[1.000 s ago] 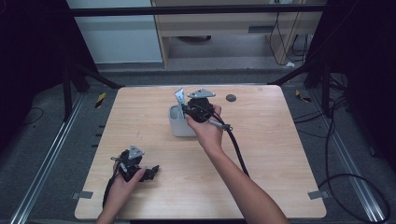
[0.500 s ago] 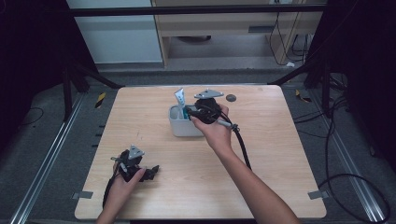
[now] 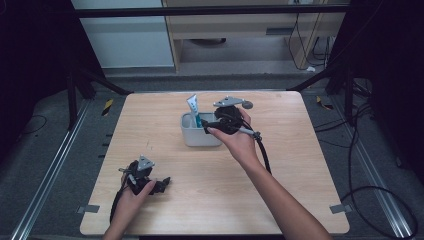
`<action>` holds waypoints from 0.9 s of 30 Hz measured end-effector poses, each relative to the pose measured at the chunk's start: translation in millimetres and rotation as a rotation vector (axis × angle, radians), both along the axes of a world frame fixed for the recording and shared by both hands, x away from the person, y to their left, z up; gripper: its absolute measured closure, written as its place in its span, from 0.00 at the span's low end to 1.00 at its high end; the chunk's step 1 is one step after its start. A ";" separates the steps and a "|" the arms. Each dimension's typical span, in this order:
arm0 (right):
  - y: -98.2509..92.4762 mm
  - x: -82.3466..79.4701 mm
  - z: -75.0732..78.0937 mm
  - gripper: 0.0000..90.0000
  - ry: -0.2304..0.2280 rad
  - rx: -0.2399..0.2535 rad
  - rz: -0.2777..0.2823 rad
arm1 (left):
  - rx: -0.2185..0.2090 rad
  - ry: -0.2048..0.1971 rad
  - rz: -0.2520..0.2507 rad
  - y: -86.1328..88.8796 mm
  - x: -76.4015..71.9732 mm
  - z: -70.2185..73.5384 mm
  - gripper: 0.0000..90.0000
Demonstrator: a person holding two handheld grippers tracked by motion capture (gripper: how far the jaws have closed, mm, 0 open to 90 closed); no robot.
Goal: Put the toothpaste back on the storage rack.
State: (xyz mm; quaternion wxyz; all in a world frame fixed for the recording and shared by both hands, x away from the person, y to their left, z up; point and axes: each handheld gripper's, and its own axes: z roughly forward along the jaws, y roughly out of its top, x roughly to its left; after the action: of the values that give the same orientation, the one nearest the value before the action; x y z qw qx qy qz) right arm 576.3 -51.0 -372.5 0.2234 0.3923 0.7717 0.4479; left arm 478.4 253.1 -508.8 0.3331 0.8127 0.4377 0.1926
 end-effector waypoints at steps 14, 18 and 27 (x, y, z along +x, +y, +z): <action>-22.7 -8.7 5.5 0.10 -0.002 0.000 0.001 | 0.000 0.000 0.000 0.0 0.0 0.0 0.00; -29.8 -9.7 6.9 0.10 -0.009 0.003 -0.004 | 0.000 0.000 0.000 0.0 0.0 0.0 0.00; -50.7 -14.6 9.5 0.09 -0.011 -0.002 -0.014 | 0.000 0.000 0.000 0.0 0.0 0.0 0.00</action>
State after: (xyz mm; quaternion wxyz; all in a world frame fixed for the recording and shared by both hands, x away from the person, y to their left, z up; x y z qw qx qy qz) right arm 561.7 -101.7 -363.0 0.2312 0.3949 0.7682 0.4477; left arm 478.4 253.1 -508.8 0.3331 0.8126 0.4377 0.1927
